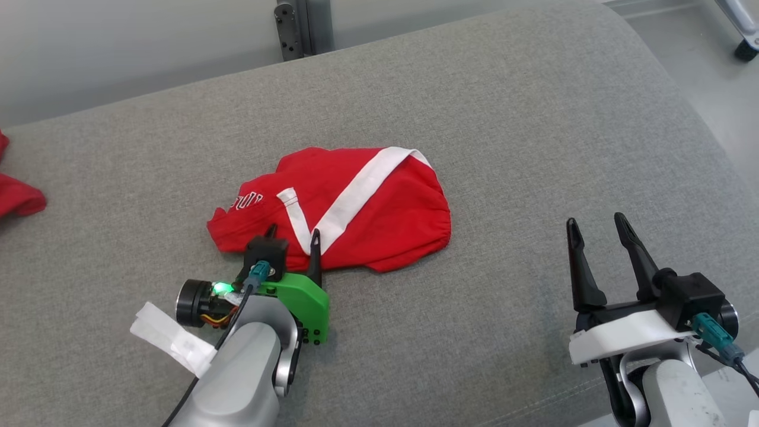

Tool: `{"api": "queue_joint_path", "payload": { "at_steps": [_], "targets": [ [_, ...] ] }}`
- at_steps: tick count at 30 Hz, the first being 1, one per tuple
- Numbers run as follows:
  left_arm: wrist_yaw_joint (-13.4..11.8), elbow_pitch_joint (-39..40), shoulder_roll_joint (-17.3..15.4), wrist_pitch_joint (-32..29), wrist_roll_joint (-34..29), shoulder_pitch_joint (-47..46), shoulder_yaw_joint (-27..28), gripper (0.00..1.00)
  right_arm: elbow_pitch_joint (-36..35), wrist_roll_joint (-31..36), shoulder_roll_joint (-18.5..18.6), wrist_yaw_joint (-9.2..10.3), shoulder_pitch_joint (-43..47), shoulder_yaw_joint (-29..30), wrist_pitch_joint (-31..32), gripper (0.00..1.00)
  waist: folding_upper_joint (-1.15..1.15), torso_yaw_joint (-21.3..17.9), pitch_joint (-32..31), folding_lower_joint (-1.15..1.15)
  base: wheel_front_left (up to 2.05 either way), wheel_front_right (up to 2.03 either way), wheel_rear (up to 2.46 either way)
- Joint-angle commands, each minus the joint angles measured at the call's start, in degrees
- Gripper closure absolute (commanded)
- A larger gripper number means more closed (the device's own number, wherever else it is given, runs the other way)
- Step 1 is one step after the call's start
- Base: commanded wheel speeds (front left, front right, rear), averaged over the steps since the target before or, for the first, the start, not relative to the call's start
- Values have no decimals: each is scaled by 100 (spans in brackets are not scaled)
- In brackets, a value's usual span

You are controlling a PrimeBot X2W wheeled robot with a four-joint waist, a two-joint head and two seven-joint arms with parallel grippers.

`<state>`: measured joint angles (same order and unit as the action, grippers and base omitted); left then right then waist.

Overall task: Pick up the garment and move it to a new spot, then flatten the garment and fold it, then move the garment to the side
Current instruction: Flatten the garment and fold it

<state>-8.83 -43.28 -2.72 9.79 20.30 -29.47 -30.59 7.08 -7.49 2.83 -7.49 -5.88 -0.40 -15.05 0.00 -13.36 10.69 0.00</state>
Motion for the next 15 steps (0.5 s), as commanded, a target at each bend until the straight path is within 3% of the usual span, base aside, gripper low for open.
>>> {"api": "queue_joint_path", "payload": {
  "at_steps": [1, 2, 3, 9, 15],
  "targets": [
    [-53, -100, -31, 6, 51, -119, -37, 54, -11, -48, 10, 0, -54, 23, -19, 0, 0, -49, 73, 0, 0, 0, 0],
    [-63, -154, -30, 28, 96, -138, -72, 80, -13, -52, 11, 0, -51, 42, -20, 0, 0, -37, 75, 0, 0, 0, 0],
    [-65, -206, -30, 45, 150, -152, -100, 100, -15, -57, 11, 0, -43, 58, -20, 0, 0, -16, 74, 0, 0, 0, 0],
    [-144, -158, -29, 375, 358, -247, -130, 100, -13, -57, 14, 0, -48, 83, -20, 0, 0, 187, 21, 0, 0, 0, 0],
    [-206, 402, -88, 540, 496, 135, 120, 100, 9, -3, 11, 0, 55, 175, -20, 0, 0, 523, -93, 0, 0, 0, 0]
  ]
}}
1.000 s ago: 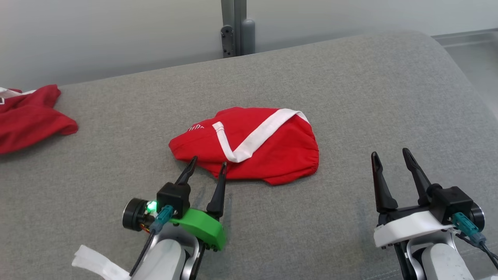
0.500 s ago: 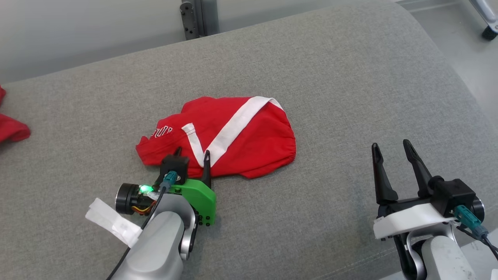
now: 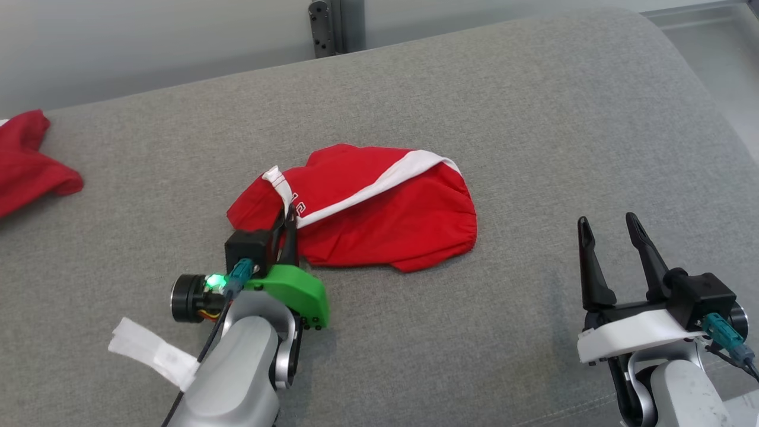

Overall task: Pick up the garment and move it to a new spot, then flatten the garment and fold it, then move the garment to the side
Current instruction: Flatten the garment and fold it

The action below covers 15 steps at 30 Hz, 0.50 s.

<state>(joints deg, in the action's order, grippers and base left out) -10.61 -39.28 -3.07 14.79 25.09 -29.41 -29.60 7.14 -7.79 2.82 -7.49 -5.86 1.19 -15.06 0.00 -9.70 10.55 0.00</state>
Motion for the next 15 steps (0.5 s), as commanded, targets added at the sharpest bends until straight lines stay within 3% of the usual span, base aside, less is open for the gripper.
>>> {"api": "queue_joint_path", "payload": {
  "at_steps": [1, 7, 15],
  "targets": [
    [-63, 128, -116, 40, 33, 225, 96, 100, 13, 38, 13, 0, 66, 31, -19, 0, 0, 218, -99, 0, 0, 0, 0],
    [-275, 838, -406, 35, 95, 993, 651, 100, 63, 77, 14, 0, 105, 53, -19, 0, 0, 495, -199, 0, 0, 0, 0],
    [-274, 798, -453, 36, 173, 1445, 946, 100, 185, 100, 13, 0, 137, -76, -19, 0, 0, 619, -289, 0, 0, 0, 0]
  ]
}}
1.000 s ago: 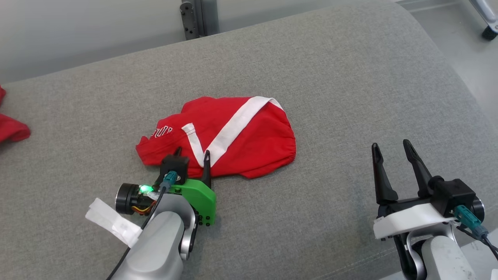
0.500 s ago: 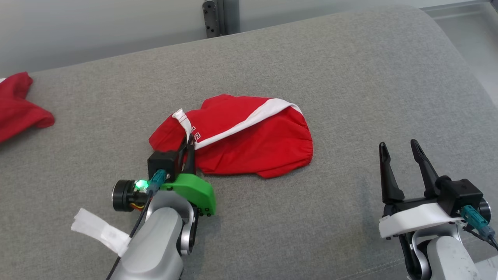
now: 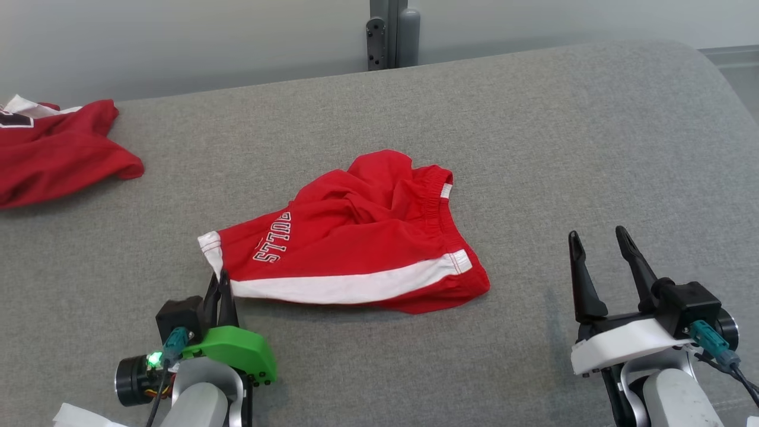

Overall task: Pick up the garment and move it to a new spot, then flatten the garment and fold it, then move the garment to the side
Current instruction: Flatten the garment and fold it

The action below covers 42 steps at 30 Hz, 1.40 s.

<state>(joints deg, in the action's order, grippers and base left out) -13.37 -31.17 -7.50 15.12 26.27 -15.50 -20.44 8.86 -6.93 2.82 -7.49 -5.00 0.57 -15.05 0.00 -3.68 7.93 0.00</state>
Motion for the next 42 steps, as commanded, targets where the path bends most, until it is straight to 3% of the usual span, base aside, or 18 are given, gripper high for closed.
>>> {"api": "queue_joint_path", "payload": {
  "at_steps": [1, 6, 7, 8, 9, 17, 32, 42],
  "targets": [
    [13, -36, 5, 4, 56, 74, 44, 100, 27, 17, 15, 0, 54, -27, -19, 0, 0, 16, -38, 0, 0, 0, 0],
    [24, -135, 47, 4, 39, 162, 153, 99, 83, 32, 14, 0, 93, -87, -19, 0, 0, -16, -88, 0, 0, 0, 0],
    [26, -140, 54, 4, 22, 180, 181, 78, 89, 37, 14, 0, 100, -96, -19, 0, 0, -26, -97, 0, 0, 0, 0],
    [25, -138, 65, 4, 5, 206, 210, 45, 93, 41, 14, 0, 109, -103, -19, 0, 0, -35, -107, 0, 0, 0, 0],
    [20, -136, 79, 4, -4, 242, 240, 0, 97, 41, 14, 0, 117, -106, -20, 0, 0, -44, -120, 0, 0, 0, 0],
    [81, 109, 150, 4, -139, 568, 500, 0, 78, 62, 14, 0, 196, -81, -19, 0, 0, -31, -207, 0, 0, 0, 0],
    [461, 1584, 211, 5, -935, 1335, 902, 0, -133, 134, 13, 0, 191, -120, -20, 0, 0, 142, -394, 0, 0, 0, 0],
    [621, 2065, 334, 5, -1141, 1854, 1080, 0, -246, 137, 14, 0, 305, -301, -20, 0, 0, 215, -584, 0, 0, 0, 0]
  ]
}}
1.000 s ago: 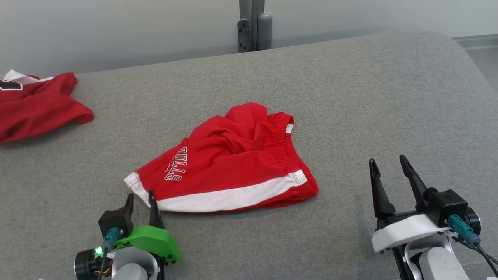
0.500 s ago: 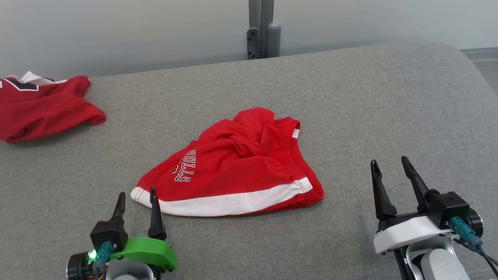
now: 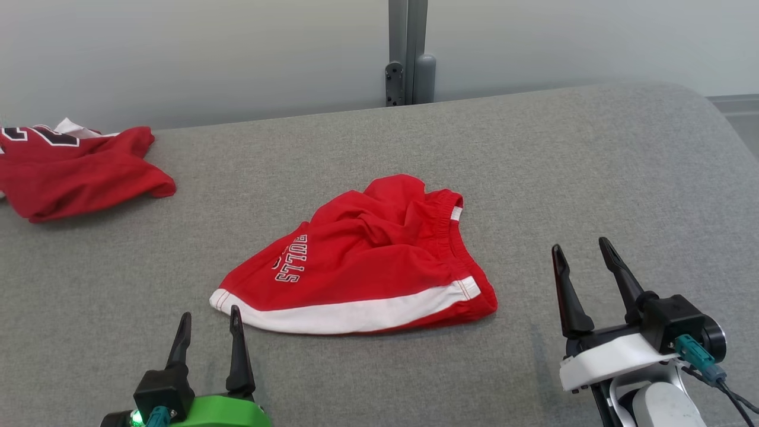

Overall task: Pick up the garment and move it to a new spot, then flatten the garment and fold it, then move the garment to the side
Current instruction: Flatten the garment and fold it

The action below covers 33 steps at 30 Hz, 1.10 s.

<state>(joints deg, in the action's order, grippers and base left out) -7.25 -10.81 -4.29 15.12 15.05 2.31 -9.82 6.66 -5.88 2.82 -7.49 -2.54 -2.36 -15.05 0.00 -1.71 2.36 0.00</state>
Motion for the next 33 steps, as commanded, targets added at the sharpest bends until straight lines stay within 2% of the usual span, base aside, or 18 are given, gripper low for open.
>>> {"api": "queue_joint_path", "payload": {
  "at_steps": [1, 21, 27, 33],
  "targets": [
    [15, 41, 29, 5, -26, 102, 32, 0, -28, 21, 13, 0, 76, -28, -20, 0, 0, 26, -47, 0, 0, 0, 0],
    [25, 30, 134, 5, -132, 120, 79, 0, 152, -13, 13, 0, 66, -193, -19, 0, 0, 95, -106, 0, 0, 0, 0],
    [43, 42, 139, 5, -95, 26, 30, 0, 997, 192, 13, 0, -194, -644, -3, 0, 0, 170, 20, 0, 0, 0, 0],
    [-16, 20, 137, 5, 14, -84, -69, 0, 1854, 82, 148, 0, -765, -1111, 332, 0, 0, 324, 161, 0, 0, 0, 0]
  ]
}}
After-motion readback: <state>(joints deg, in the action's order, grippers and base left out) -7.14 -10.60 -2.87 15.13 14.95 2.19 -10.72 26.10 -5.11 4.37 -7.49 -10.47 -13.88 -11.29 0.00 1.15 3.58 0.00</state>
